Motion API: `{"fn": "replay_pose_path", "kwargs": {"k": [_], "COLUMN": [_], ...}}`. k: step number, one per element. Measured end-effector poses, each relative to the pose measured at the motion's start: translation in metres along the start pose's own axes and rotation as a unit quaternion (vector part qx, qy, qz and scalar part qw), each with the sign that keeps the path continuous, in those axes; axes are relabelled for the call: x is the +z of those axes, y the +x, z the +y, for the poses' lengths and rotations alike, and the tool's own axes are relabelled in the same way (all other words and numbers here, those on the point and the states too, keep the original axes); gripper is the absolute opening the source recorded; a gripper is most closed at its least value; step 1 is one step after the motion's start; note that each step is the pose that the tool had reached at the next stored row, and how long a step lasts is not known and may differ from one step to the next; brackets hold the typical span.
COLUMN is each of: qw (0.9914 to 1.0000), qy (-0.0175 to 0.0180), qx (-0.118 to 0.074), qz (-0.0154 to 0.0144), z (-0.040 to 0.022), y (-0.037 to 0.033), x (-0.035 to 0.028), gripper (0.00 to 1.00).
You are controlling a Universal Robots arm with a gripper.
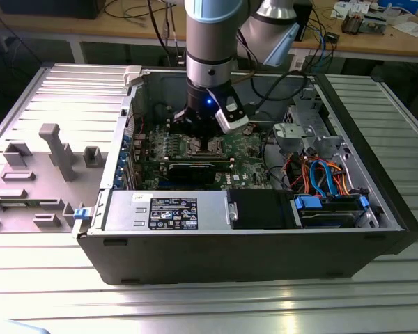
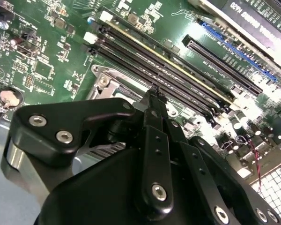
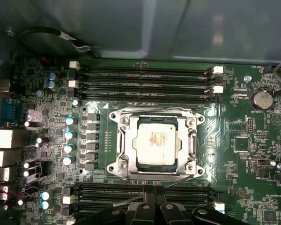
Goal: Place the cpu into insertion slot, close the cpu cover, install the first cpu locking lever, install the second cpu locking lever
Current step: 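Install the second cpu locking lever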
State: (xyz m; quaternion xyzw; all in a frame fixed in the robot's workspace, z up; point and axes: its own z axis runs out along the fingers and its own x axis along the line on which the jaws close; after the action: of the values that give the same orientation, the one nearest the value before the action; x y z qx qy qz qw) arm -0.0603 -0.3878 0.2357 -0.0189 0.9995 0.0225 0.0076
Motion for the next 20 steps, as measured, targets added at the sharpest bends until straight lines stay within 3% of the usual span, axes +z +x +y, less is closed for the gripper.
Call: {"fn": "replay_pose_path", "kwargs": {"k": [14,20], "qw": [1.00000,1.00000], "qy": [0.0001,0.0000], "qx": [0.000,0.000], "qz": [0.0001,0.0000], "z": [-0.0006,-0.0011], "y": [0.0030,0.0036], "x": [0.0017,-0.0024], "gripper": [0.11,0.11]}}
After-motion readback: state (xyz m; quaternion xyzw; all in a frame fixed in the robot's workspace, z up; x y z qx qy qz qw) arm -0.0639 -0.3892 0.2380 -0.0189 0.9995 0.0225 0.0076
